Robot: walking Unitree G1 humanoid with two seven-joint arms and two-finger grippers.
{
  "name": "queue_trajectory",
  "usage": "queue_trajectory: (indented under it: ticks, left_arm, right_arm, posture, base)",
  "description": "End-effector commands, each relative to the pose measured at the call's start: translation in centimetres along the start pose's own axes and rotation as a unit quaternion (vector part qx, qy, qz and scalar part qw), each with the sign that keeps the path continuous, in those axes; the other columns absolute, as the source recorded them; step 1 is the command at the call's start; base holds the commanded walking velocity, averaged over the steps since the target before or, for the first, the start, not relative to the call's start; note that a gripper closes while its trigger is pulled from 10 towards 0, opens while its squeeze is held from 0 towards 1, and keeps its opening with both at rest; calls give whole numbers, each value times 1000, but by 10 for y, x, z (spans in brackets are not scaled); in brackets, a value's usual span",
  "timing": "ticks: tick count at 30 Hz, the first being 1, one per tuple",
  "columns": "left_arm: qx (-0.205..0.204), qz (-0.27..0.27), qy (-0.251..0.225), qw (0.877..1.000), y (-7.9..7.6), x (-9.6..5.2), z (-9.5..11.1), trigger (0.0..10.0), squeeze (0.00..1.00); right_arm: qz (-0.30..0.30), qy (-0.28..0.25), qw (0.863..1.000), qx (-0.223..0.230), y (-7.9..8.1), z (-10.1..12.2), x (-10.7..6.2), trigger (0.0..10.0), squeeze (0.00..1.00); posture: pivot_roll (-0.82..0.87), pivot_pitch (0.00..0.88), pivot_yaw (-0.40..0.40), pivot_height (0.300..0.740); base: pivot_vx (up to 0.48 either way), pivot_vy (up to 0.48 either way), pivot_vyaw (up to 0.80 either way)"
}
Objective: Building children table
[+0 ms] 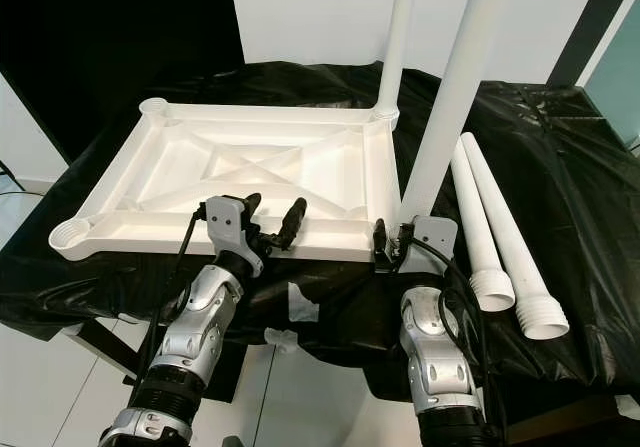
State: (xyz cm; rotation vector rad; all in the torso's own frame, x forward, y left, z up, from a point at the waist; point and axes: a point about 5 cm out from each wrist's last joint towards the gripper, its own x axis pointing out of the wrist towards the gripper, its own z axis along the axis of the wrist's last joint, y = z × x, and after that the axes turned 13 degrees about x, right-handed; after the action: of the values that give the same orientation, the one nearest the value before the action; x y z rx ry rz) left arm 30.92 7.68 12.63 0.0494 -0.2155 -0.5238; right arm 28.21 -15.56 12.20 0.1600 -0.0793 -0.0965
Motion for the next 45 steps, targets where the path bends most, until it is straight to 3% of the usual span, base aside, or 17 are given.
queue_trajectory:
  ticks: [1, 3, 4, 5, 18, 27, 30, 35, 45]
  left_arm:
    - [-6, -50, -8, 999, -6, -2, 0, 10000, 1000]
    - [-9, -60, -10, 998, -7, -3, 1, 10000, 1000]
    - [-5, -60, -10, 998, -6, -2, 1, 10000, 384]
    - [0, -54, -6, 999, -5, -2, -1, 10000, 0]
    - [5, -27, 9, 1000, -1, -3, -5, 10000, 0]
    - [-43, 4, 20, 999, 2, -3, -10, 10000, 0]
    - [-41, 4, 19, 999, 2, -3, -10, 10000, 0]
    - [-11, -1, -21, 1000, 0, 2, 9, 10000, 0]
    - [12, -17, -14, 1000, -4, -1, 4, 10000, 0]
  right_arm:
    - [-29, 7, 999, -12, -5, -1, -1, 10000, 0]
    - [-27, 2, 999, -19, -6, 1, 0, 10000, 0]
    - [-25, -7, 999, -30, -8, 5, 1, 10000, 0]
    - [-23, -15, 999, -37, -9, 8, 2, 10000, 0]
    - [-7, -19, 998, -57, -3, 8, -1, 10000, 0]
    - [4, -41, 996, -77, -3, 19, 3, 10000, 0]
    - [2, -40, 996, -75, -3, 18, 3, 10000, 0]
    - [-1, -20, 998, -67, -2, 8, -2, 10000, 0]
    - [-4, -33, 997, -67, -3, 16, 4, 10000, 0]
  posture:
    - [-141, 0, 52, 740]
    - [-141, 0, 52, 740]
    - [-144, 0, 53, 740]
    - [-145, 0, 53, 740]
    - [-142, 0, 48, 740]
    - [-142, 0, 47, 740]
    - [-142, 0, 47, 740]
    - [-133, 0, 42, 740]
    - [-133, 0, 45, 740]
  base:
    - [0, 0, 0]
    - [0, 0, 0]
    - [0, 0, 0]
    - [0, 0, 0]
    - [0, 0, 0]
    - [0, 0, 0]
    - [0, 0, 0]
    - [0, 0, 0]
    - [0, 0, 0]
